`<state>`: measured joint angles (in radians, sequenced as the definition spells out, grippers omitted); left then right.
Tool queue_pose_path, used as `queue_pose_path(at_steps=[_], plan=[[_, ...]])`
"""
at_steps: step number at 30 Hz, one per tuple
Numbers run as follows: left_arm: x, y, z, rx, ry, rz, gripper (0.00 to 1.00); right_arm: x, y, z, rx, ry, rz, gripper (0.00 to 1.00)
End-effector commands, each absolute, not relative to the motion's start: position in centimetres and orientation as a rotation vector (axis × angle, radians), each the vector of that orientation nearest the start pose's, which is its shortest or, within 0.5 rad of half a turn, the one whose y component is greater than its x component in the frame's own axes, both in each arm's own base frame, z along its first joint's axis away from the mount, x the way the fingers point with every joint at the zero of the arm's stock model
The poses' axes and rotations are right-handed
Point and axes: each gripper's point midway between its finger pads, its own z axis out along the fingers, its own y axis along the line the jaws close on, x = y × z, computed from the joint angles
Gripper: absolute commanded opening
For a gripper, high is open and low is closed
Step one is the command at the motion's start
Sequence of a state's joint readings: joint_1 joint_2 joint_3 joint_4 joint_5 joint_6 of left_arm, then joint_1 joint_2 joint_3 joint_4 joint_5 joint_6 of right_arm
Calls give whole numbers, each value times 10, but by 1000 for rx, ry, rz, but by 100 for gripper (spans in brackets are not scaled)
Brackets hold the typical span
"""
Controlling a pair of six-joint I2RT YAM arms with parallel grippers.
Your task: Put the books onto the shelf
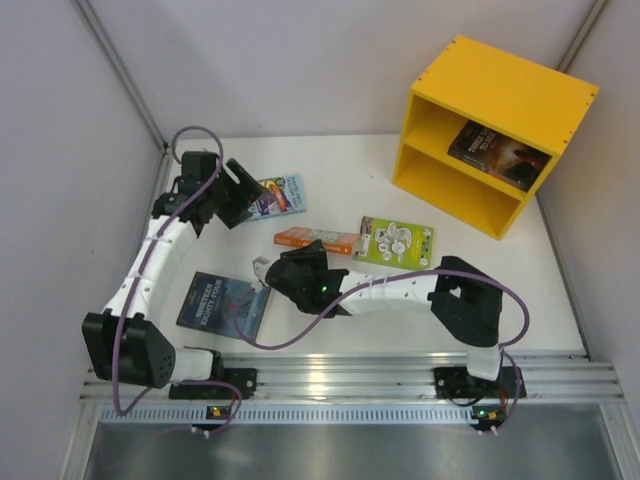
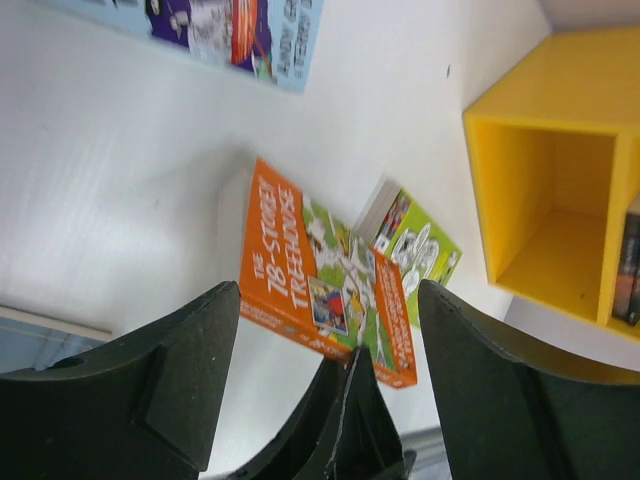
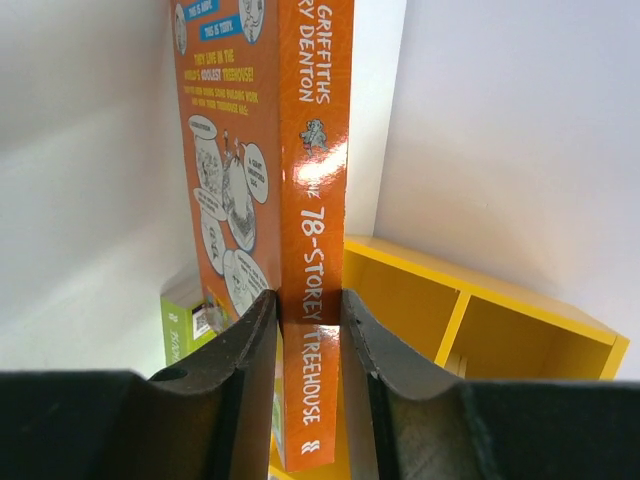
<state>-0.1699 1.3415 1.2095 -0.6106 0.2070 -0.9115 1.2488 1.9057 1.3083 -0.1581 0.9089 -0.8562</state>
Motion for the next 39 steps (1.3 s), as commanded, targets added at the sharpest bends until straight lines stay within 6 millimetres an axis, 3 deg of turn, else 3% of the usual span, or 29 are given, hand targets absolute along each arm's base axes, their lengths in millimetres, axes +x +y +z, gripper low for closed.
queue_pose_path(at_steps=[1,4,5,8,9,11,12,16,19,25,29,32,35,36,37,39], plan=[[364,-92,277,-733,2139,-652,77,292,357,204,-1455,1395,-780,0],[367,-87,287,-687,2129,-644,76,286,357,200,-1492,1422,-749,0],[364,-90,282,-682,2153,-659,75,284,360,197,-1490,1443,-712,0],[345,-99,255,-690,2224,-705,75,277,358,187,-1499,1464,-692,0],[333,-104,231,-719,2265,-727,76,275,357,183,-1488,1480,-679,0],[325,-118,215,-716,2281,-830,77,272,358,178,-1480,1496,-650,0],[314,-123,190,-774,2329,-860,78,270,359,176,-1475,1504,-633,0],[298,-149,157,-833,2391,-969,82,266,360,168,-1444,1541,-580,0],[294,-165,144,-887,2407,-1037,83,262,362,168,-1436,1550,-547,0],[301,-171,144,-922,2359,-1028,85,257,363,164,-1434,1554,-532,0],[302,-174,132,-940,2388,-987,83,257,365,166,-1417,1557,-519,0],[301,-175,118,-951,2417,-975,78,258,368,167,-1406,1558,-513,0],[301,-177,111,-956,2417,-989,67,257,370,165,-1404,1558,-514,0],[301,-177,110,-962,2414,-989,61,256,370,163,-1409,1557,-516,0],[303,-177,111,-959,2403,-993,46,256,369,162,-1412,1559,-516,0],[306,-178,115,-948,2388,-1003,31,255,368,159,-1418,1561,-518,0]])
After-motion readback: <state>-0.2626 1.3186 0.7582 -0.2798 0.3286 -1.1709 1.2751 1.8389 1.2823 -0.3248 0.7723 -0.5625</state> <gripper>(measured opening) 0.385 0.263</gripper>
